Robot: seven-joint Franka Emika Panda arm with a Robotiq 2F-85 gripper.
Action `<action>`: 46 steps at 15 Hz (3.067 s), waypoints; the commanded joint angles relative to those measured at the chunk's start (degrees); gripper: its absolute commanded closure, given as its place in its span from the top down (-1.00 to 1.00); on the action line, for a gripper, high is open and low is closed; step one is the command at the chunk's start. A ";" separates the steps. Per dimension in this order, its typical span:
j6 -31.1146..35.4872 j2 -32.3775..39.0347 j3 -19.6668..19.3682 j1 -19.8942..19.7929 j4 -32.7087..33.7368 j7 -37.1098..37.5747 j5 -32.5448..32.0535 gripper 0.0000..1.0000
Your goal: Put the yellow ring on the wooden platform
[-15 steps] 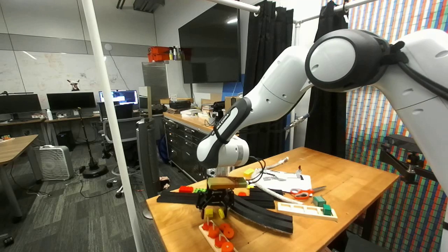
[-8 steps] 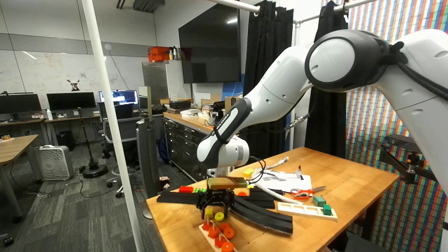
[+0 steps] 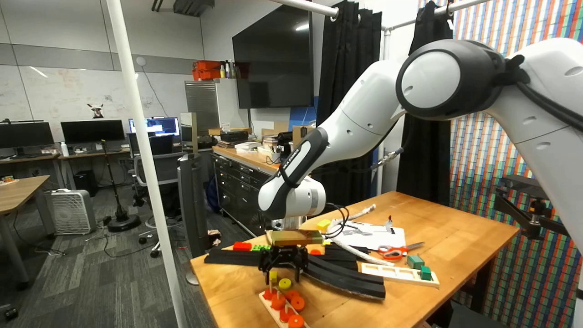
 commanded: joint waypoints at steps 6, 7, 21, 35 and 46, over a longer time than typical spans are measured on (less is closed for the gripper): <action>-2.09 1.28 -3.48 2.53 1.81 7.06 -3.12 1.00; -2.19 1.26 -3.69 2.85 1.78 7.71 -3.57 1.00; -4.88 0.15 -4.62 4.04 1.60 10.44 -6.81 -0.55; -0.61 -11.67 -4.25 8.41 -8.18 12.62 -10.96 -0.57; 0.13 -14.30 -0.80 7.66 -8.50 7.53 -9.20 -0.57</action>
